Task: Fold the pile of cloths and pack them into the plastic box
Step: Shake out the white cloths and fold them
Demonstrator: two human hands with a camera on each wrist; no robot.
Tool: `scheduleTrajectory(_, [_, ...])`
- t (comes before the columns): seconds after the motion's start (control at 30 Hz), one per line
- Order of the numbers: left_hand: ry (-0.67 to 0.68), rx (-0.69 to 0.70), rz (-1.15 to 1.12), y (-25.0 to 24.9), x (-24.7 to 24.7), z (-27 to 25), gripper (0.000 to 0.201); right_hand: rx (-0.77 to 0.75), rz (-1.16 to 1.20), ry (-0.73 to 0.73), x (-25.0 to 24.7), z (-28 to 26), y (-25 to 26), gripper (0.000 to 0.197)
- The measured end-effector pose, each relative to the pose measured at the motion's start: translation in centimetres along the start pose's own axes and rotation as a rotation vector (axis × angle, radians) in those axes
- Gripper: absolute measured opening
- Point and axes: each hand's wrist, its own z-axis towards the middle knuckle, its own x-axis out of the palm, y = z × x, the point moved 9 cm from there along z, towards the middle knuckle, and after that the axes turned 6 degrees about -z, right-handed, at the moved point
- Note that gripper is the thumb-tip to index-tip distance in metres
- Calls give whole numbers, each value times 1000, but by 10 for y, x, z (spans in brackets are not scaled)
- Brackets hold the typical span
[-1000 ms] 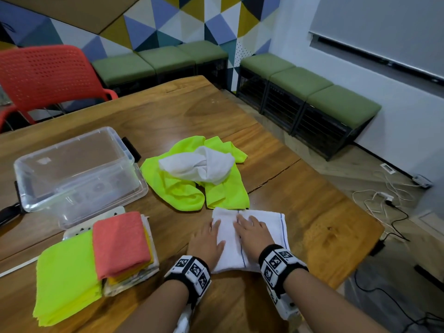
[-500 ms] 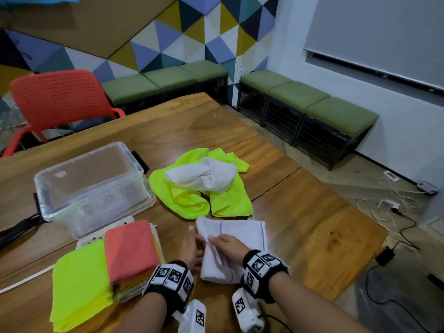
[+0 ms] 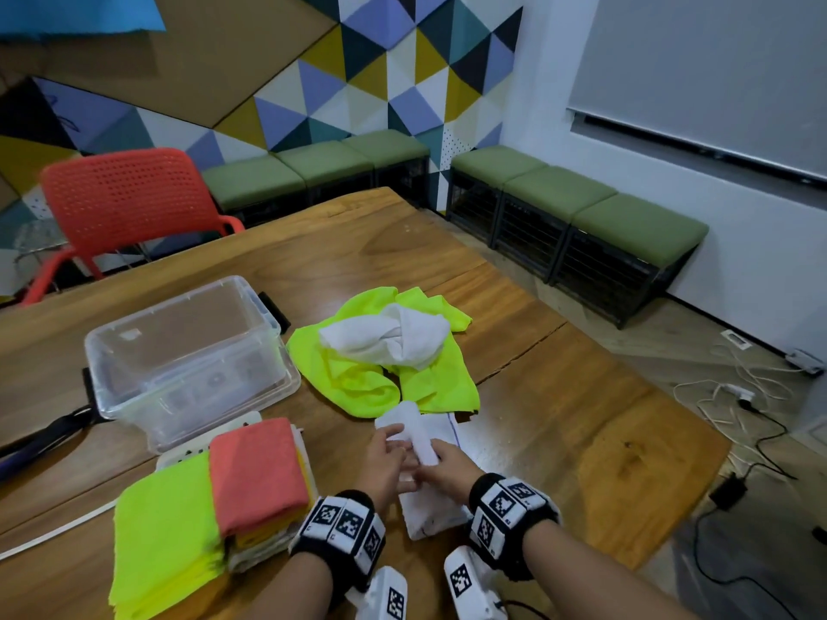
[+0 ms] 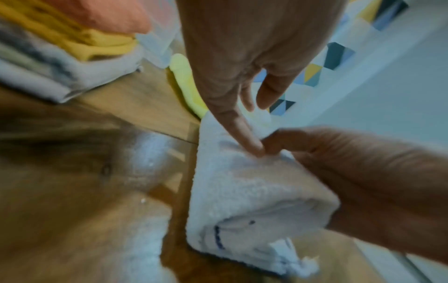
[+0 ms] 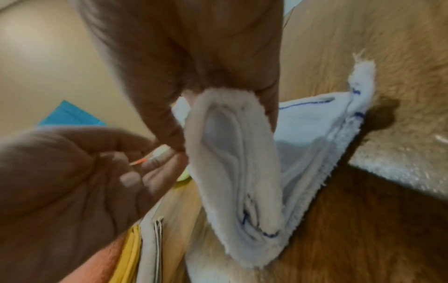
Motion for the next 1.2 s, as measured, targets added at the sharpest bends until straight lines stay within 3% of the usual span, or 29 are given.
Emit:
scheduleTrajectory(0.13, [-163, 143, 550, -18, -18, 20, 50, 106, -147, -25, -21, -5, -18, 30])
scheduleTrajectory(0.2, [-168, 44, 697, -17, -22, 28, 31, 180, -219, 7, -24, -6, -36, 28])
scheduleTrajectory(0.23, [-147, -16, 690, -14, -21, 32, 23, 203, -216, 10, -25, -5, -45, 26])
scheduleTrajectory(0.33, [-95, -110, 596, 5, -12, 47, 36, 220, -199, -57, -32, -3, -63, 27])
scheduleTrajectory(0.47, [-76, -111, 494, 17, 6, 50, 49, 165, -185, -132, -39, -10, -66, 10])
scheduleTrajectory(0.6, [-119, -32, 442, 16, 14, 53, 33, 103, -157, -172, -44, -9, -65, 6])
scheduleTrajectory(0.67, [-151, -37, 372, 21, 14, 50, 52, 98, -166, -132, -40, -6, -68, 18])
scheduleTrajectory(0.73, [-192, -51, 345, 23, 13, 46, 70, 105, -227, -121, -40, -3, -70, 16])
scheduleTrajectory(0.87, [-158, -58, 272, 28, 18, 52, 53, 175, -311, -153, -49, -5, -77, 31])
scheduleTrajectory(0.97, [-135, -38, 363, 29, 19, 53, 56, 190, -493, -166, -54, -10, -74, 21])
scheduleTrajectory(1.0, [-133, -41, 407, 30, 19, 52, 59, 176, -546, -200, -58, -12, -70, 9])
scheduleTrajectory(1.03, [-133, -43, 441, 31, 19, 52, 60, 143, -603, -248, -61, -12, -64, 12])
scheduleTrajectory(1.1, [-145, -28, 526, 26, 21, 48, 59, -11, -752, -395, -64, -9, -48, 42])
scheduleTrajectory(1.13, [-139, -16, 576, 23, 24, 47, 55, -133, -811, -471, -65, -9, -36, 48])
scheduleTrajectory(1.2, [-145, -14, 697, 21, 24, 46, 46, -296, -910, -357, -45, 1, -32, 52])
